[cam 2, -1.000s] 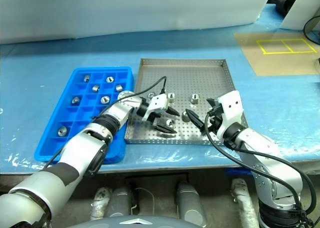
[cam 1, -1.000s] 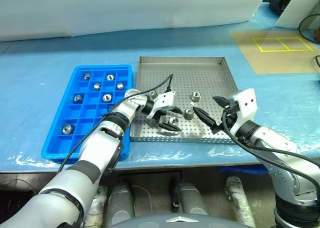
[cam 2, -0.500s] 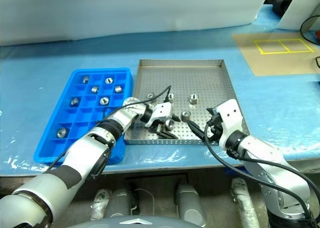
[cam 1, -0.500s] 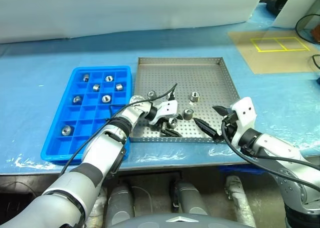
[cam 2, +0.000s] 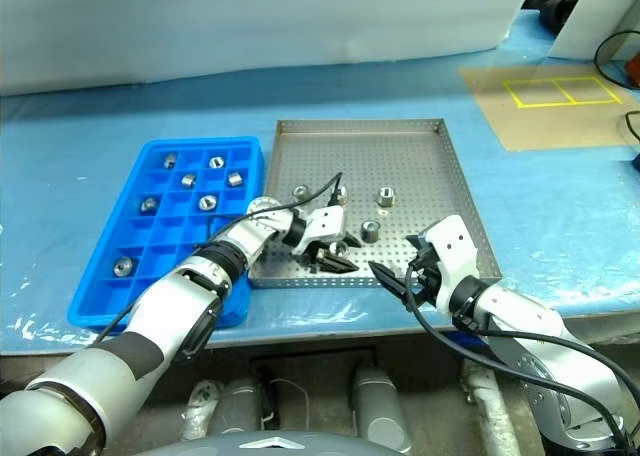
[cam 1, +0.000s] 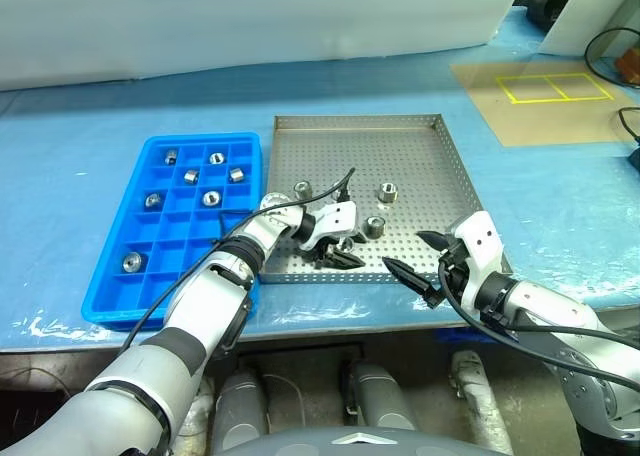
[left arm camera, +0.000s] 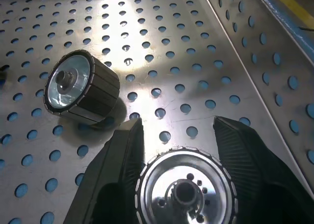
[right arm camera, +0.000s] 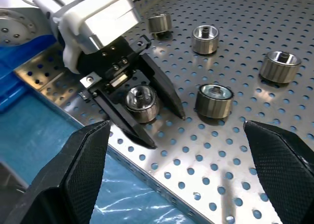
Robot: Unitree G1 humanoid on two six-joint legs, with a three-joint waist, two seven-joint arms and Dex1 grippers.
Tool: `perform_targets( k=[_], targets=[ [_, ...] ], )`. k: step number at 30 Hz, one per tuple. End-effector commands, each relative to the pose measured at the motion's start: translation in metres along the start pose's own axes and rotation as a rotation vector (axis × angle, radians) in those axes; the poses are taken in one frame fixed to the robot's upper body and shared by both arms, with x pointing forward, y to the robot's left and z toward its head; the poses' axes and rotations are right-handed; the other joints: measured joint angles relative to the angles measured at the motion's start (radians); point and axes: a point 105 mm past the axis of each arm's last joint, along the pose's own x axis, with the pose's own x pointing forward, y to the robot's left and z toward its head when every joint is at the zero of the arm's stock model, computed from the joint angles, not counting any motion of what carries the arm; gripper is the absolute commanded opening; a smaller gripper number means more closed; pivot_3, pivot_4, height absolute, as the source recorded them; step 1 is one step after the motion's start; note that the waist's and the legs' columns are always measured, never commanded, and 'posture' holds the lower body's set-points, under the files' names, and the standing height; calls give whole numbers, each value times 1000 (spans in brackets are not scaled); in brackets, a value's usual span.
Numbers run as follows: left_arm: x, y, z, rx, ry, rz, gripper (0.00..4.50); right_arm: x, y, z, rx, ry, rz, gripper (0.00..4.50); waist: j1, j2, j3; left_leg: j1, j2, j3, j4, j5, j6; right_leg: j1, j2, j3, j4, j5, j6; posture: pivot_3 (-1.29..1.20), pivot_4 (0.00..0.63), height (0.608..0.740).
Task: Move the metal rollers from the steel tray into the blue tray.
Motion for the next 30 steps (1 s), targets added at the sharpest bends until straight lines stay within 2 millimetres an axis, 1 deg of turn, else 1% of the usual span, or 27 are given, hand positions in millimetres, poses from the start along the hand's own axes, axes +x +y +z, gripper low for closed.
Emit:
perform_targets(
  k=[1,2,3,5,10,12,15,18,20,22,23,26,27,30],
  targets=[
    [-3,3,-3,-20,-11,38,2055,-5,6,12,-43,-35,27,4500,0,0,0,0,0,0,0,0,0,0,0,0,0,-1,1,-628,150,740],
    [-3,4,-2,-20,-16,45,1837,-4,6,12,-48,-34,26,4500,0,0,0,0,0,0,1,0,0,0,0,1,0,-1,2,-625,150,740],
    [-4,8,-1,-19,-15,71,1727,-4,5,12,-51,-34,26,4500,0,0,0,0,0,0,1,0,0,0,0,1,0,-2,3,-621,150,740],
    [-5,14,1,-19,-12,114,1737,-3,4,13,-56,-35,23,4500,-1,0,0,0,0,0,1,0,0,0,0,2,0,-1,3,-616,150,740],
    [-12,21,14,-20,-74,124,1737,1,2,14,-53,-41,19,4500,0,0,0,-2,0,0,-1,0,0,-2,0,1,0,1,-1,-597,150,740],
    [-15,28,15,-10,-67,176,1737,2,1,15,-52,-43,22,4500,0,0,0,-4,0,0,-3,0,0,-5,1,1,0,1,-1,-586,150,740],
    [-25,36,25,44,-93,206,1737,4,0,16,-53,-48,27,4500,1,0,0,-7,0,0,-3,0,0,-8,1,1,0,1,-1,-569,150,740],
    [-52,48,42,68,-192,271,1737,10,-1,18,-60,-57,50,4500,4,0,0,-11,0,0,-3,0,0,-12,2,0,0,1,-1,-532,150,740],
    [-67,49,43,75,-216,305,1737,16,-1,19,-62,-66,66,4500,4,0,0,-14,0,0,-3,0,0,-15,2,0,1,1,-1,-478,150,740],
    [-86,52,41,79,-229,366,1737,24,-2,23,-63,-81,92,4500,4,1,0,-13,0,0,-3,0,0,-15,2,0,1,1,-1,-427,150,740],
    [-92,52,41,80,-232,385,1737,27,-2,24,-64,-85,101,4500,6,1,0,-13,1,0,-3,0,0,-15,2,0,1,1,-1,-407,150,740],
    [-116,51,37,95,-206,460,1737,39,-2,28,-82,-97,147,4500,16,1,0,-13,1,0,-4,1,-1,-15,2,-1,2,1,-1,-338,150,740],
    [-126,52,36,96,-196,495,1737,45,-2,30,-93,-101,166,4500,20,1,0,-13,2,0,-4,1,-1,-15,2,-1,2,1,-1,-278,150,740],
    [-171,53,30,96,-146,650,1737,66,-1,40,-136,-119,255,4500,35,1,1,-14,2,0,-3,1,-1,-16,2,-2,3,2,-2,-183,150,740]
  ],
)
